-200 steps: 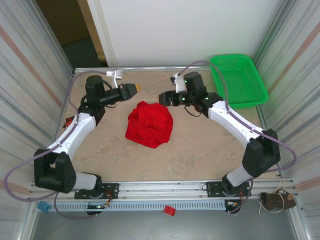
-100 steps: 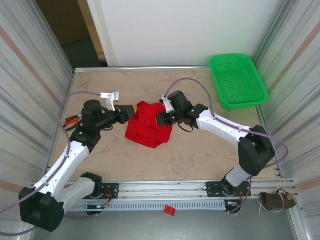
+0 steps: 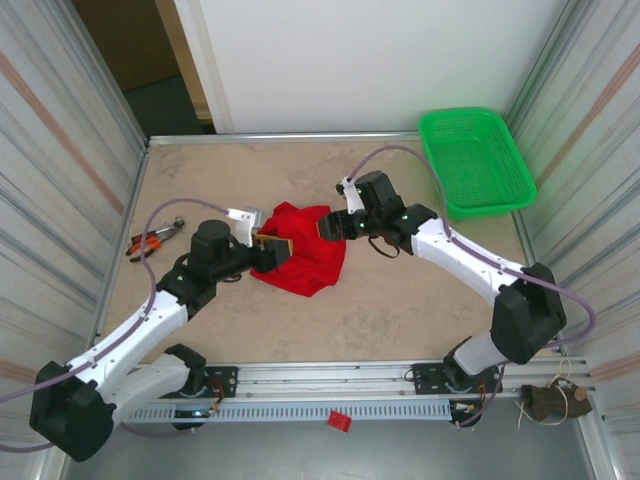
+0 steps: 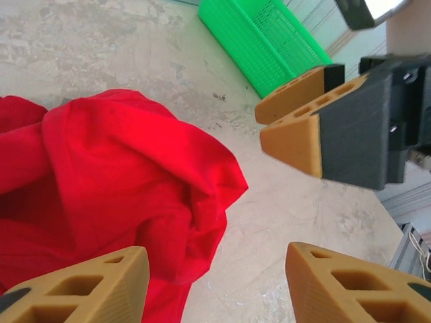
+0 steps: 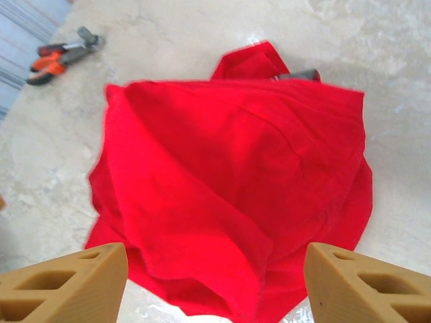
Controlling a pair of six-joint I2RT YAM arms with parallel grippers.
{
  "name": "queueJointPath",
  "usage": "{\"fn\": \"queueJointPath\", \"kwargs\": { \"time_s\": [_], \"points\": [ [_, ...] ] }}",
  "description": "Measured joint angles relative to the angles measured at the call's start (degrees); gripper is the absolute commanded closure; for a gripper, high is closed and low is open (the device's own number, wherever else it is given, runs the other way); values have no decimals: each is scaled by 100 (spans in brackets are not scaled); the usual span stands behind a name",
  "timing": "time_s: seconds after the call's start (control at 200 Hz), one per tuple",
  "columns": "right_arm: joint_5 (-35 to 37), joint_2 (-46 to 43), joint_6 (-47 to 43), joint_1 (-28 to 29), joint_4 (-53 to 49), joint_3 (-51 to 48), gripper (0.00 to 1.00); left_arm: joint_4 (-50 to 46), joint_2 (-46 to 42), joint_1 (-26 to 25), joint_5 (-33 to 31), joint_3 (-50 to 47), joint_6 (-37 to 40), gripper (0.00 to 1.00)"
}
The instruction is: Fold the inside-out t-shirt
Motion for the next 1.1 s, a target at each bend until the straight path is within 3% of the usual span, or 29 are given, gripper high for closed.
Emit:
{"fn": "queueJointPath", "kwargs": {
  "time_s": [0.04,0.1,0.17,0.316,0.691,1.097],
  "points": [
    [-17,138,63,2,44,-44,45,0,46,0,-59,0,9,39],
    [-83,396,149,2,136,-61,63,-4,87,2,-136,2,35,39],
    [-195,629,214,0,212,-61,100,-28,105,0,-168,17,79,38],
    [-616,577,352,-116,227,-52,100,-46,96,2,-201,39,120,38],
    [-1878,-721,1169,-581,820,435,100,315,424,-114,-267,-33,79,33],
    [-2044,-660,1705,-581,1071,435,100,1180,1611,-444,-181,442,142,25]
  ]
}}
